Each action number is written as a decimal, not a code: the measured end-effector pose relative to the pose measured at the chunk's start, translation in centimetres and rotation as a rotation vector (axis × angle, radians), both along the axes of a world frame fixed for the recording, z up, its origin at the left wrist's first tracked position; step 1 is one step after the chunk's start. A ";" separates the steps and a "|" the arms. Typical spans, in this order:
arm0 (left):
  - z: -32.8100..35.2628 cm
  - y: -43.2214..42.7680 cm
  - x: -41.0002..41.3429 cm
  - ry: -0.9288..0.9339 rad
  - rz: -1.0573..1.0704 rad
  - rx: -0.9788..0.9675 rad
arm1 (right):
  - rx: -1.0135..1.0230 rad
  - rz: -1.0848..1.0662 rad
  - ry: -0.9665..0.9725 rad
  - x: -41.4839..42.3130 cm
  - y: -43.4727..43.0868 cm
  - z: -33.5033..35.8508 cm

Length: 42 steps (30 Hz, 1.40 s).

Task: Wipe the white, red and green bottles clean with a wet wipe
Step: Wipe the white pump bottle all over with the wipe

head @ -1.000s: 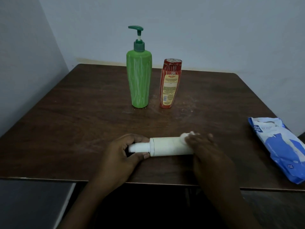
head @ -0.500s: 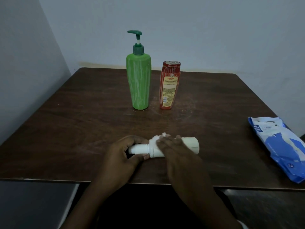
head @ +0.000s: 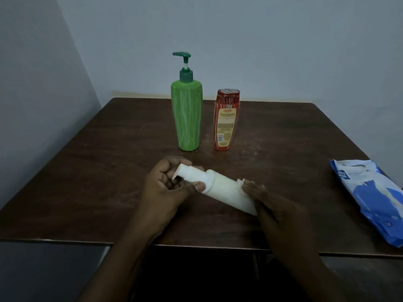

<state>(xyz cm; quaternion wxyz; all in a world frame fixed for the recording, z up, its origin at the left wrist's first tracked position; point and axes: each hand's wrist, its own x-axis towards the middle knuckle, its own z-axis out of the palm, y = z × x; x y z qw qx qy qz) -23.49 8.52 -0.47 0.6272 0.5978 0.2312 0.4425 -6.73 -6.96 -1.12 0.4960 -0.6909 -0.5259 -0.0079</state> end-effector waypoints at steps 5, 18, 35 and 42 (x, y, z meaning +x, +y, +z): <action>3.0 0.9 4.9 0.004 -0.172 0.047 | 0.064 -0.026 0.046 0.9 -0.5 0.1; 2.8 4.8 14.4 -0.134 -0.738 -0.217 | -0.011 -0.034 -0.230 4.8 -1.7 -1.8; 1.5 5.6 14.4 -0.259 -0.789 -0.293 | -0.014 0.049 -0.623 5.4 -0.3 -1.0; 1.4 5.6 14.2 -0.261 -0.760 -0.272 | -0.054 0.058 -0.814 4.3 -1.7 -1.9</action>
